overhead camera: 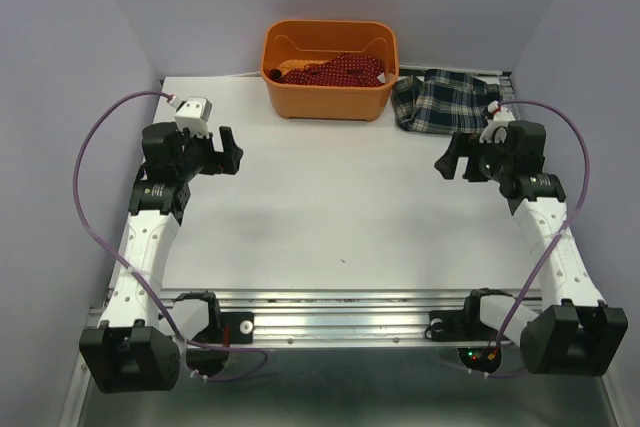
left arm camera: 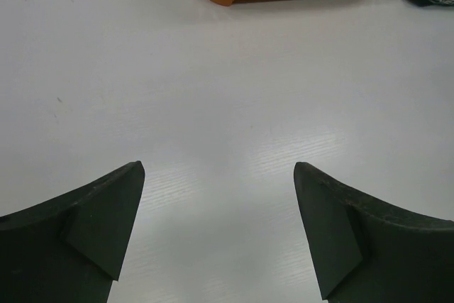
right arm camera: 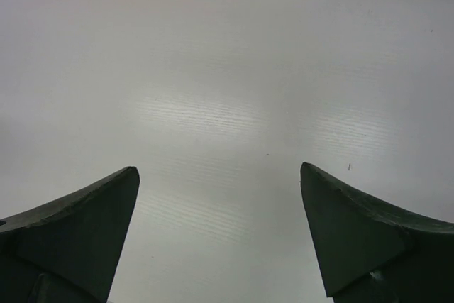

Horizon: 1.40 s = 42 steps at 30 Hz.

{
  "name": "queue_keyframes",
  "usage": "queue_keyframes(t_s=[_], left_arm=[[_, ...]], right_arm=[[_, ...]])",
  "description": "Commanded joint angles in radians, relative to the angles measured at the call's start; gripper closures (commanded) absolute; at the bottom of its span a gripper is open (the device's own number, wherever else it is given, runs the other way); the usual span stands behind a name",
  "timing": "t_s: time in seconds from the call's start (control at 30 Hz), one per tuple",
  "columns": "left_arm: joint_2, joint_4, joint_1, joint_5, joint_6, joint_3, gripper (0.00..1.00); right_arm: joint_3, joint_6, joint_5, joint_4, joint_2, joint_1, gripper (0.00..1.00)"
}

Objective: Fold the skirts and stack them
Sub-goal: Grab the skirt from the pile

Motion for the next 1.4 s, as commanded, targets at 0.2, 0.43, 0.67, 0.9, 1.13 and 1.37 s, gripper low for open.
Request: queue_keyframes(t_s=[0.2, 0.43, 0.67, 0.9, 1.13, 1.37], left_arm=[[0.042, 0.05, 0.003, -0.05, 0.066, 0.117, 0.02], [0.149, 0.055, -0.01, -0.035, 0.051, 0.208, 0.01], [0.144, 0.085, -0.047, -0.017, 0.008, 0.134, 0.01], [0.095, 0.094, -0.047, -0.035, -0.009, 0.071, 0.01], [0.033, 0.096, -0.047, -0.058, -0.003, 0.027, 0.01], [0.017, 0.104, -0.047, -0.066, 0.006, 0.008, 0.01]], right_arm=[[0.295, 0.047, -0.085, 0.098, 0.238, 0.002, 0.0], [0.768, 0.06, 0.018, 0.131, 0.642, 0.141, 0.0], [1.207, 0.016, 0.147, 0.237, 0.969, 0.298, 0.0], [1.352, 0.051, 0.226, 0.461, 1.241, 0.355, 0.04], [1.448, -0.015, 0.28, 0.59, 1.443, 0.382, 0.06], [1.415, -0.111, 0.26, 0.506, 1.491, 0.402, 0.07]])
